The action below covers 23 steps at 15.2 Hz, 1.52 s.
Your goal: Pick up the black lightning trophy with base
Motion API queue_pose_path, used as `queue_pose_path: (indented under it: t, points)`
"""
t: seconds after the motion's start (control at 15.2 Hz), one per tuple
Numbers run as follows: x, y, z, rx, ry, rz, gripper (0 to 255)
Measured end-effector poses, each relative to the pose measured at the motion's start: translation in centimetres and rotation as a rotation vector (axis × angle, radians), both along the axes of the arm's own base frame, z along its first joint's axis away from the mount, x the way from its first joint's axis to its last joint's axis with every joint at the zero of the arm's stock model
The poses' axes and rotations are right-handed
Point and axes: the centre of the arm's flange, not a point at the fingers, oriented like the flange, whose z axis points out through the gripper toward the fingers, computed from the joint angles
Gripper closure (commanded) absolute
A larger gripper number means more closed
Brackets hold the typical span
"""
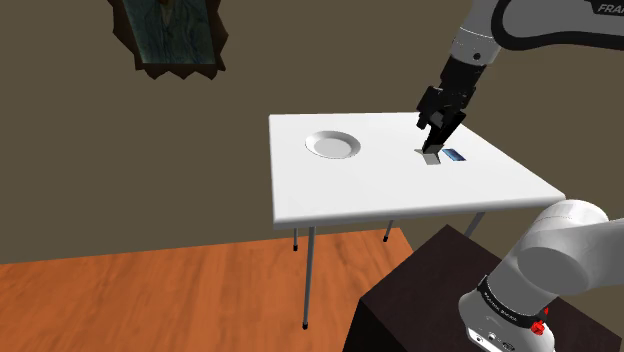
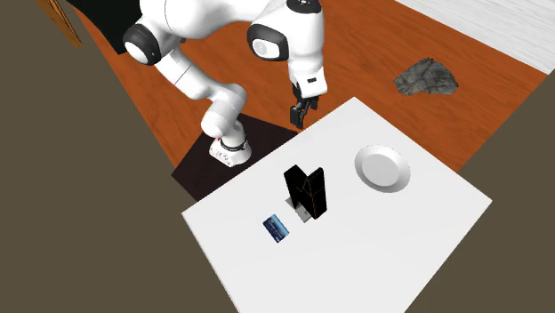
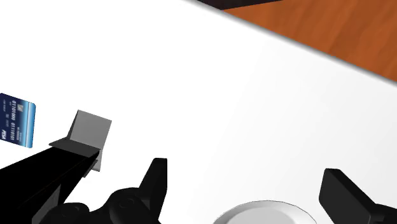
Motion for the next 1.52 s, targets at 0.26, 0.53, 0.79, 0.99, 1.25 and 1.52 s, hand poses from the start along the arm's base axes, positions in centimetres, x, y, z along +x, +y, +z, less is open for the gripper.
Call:
queue_pose_path:
  t: [0.26, 0.53, 0.79, 0.99, 1.25, 1.52]
  points:
    - [1.2, -2.6, -0.1, 0.0, 0.019, -0.015, 0]
    - [2.8, -7.4, 0.2, -0.001, 0.055, -0.042, 0]
    - [4.6, -12.4, -0.4, -0.002, 0.093, -0.07, 0]
    - [5.8, -16.7, -0.5, -0.003, 0.121, -0.092, 0]
    - [7.0, -19.8, -1.3, -0.005, 0.147, -0.111, 0]
    - [6.9, -20.1, -3.2, -0.005, 0.15, -0.112, 0]
